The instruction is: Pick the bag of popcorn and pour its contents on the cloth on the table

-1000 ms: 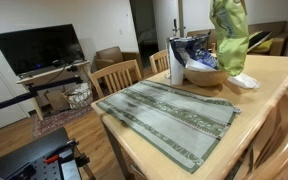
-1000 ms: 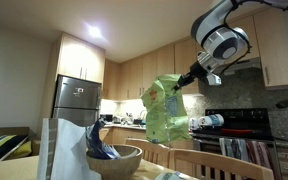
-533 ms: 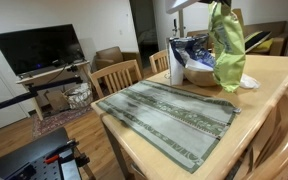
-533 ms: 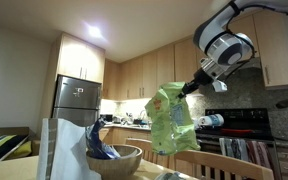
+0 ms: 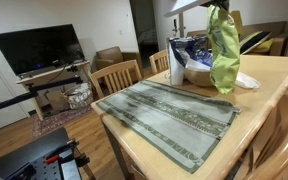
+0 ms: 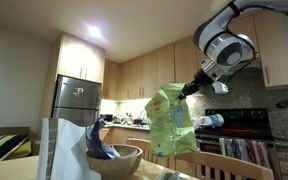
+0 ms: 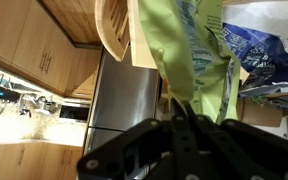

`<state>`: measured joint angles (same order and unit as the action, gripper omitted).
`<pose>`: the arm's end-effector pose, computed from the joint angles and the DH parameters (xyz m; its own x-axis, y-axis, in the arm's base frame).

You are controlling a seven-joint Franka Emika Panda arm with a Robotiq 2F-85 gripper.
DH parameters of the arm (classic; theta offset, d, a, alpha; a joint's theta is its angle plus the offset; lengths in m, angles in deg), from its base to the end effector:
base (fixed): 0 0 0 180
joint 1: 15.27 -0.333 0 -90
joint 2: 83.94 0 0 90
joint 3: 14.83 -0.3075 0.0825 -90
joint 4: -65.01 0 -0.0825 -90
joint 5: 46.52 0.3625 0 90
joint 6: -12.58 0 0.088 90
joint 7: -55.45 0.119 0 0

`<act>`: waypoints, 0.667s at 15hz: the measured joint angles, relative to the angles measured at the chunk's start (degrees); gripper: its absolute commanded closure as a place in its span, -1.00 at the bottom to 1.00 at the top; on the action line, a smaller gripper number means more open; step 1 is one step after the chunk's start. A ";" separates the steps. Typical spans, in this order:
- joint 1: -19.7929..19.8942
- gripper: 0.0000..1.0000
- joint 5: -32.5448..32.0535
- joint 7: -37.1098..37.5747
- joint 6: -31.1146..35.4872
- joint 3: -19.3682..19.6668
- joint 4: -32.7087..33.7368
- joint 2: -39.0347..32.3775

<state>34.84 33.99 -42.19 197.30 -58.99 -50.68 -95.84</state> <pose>0.5582 -0.1755 0.4243 0.5643 0.1147 0.8176 -0.0150 -0.9887 0.1490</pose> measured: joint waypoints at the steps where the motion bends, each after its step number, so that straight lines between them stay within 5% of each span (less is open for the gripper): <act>1: 0.02 1.00 0.35 -0.34 0.01 0.00 0.00 -0.14; 10: 0.19 1.00 1.61 -7.00 1.45 0.53 -1.23 -2.65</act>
<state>35.02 35.60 -49.19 198.75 -58.45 -51.91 -98.48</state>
